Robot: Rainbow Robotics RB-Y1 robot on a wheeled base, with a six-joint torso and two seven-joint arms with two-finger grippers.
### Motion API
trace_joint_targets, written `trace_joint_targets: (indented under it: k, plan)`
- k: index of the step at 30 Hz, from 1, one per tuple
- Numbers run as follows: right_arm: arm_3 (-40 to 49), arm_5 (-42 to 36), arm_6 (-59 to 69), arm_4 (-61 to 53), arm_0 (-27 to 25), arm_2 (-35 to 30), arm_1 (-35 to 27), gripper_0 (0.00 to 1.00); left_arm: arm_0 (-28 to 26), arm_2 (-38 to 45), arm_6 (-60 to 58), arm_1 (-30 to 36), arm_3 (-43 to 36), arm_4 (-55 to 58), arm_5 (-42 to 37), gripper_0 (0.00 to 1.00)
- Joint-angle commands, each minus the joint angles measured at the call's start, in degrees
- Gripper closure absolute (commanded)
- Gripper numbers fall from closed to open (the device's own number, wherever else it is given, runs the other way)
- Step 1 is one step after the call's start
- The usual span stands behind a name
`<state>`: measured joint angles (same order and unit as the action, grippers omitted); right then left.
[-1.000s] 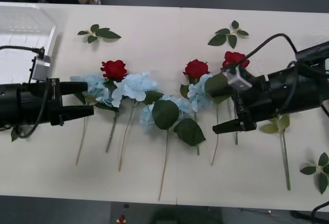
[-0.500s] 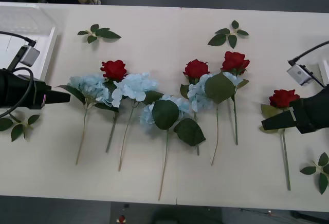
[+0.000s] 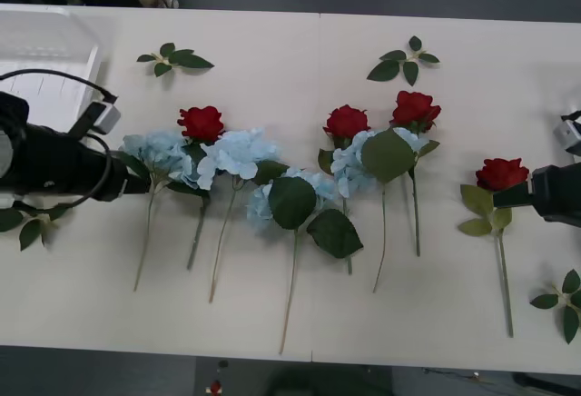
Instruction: Put the red flowers into the right box and the blue flowers into the left box
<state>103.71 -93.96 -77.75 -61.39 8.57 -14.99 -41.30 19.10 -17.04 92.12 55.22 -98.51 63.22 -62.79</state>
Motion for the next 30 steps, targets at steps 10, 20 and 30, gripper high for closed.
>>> trace_joint_targets:
  k: [10,20,30]
  plan:
    - [-10.29,13.72,-0.82,8.04,3.04,8.40,-1.59,0.00,8.41,-12.49,-14.51,-0.11,2.97,-7.32,1.36,0.00]
    - [-20.39,23.74,-0.73,9.97,6.90,16.84,-2.20,0.00,12.72,-14.51,-14.60,-5.82,13.08,-7.67,1.36,0.00]
    - [-28.57,28.66,-1.35,11.56,10.68,21.58,-2.90,0.00,16.14,-14.60,-12.93,-9.87,22.74,-9.96,1.36,0.00]
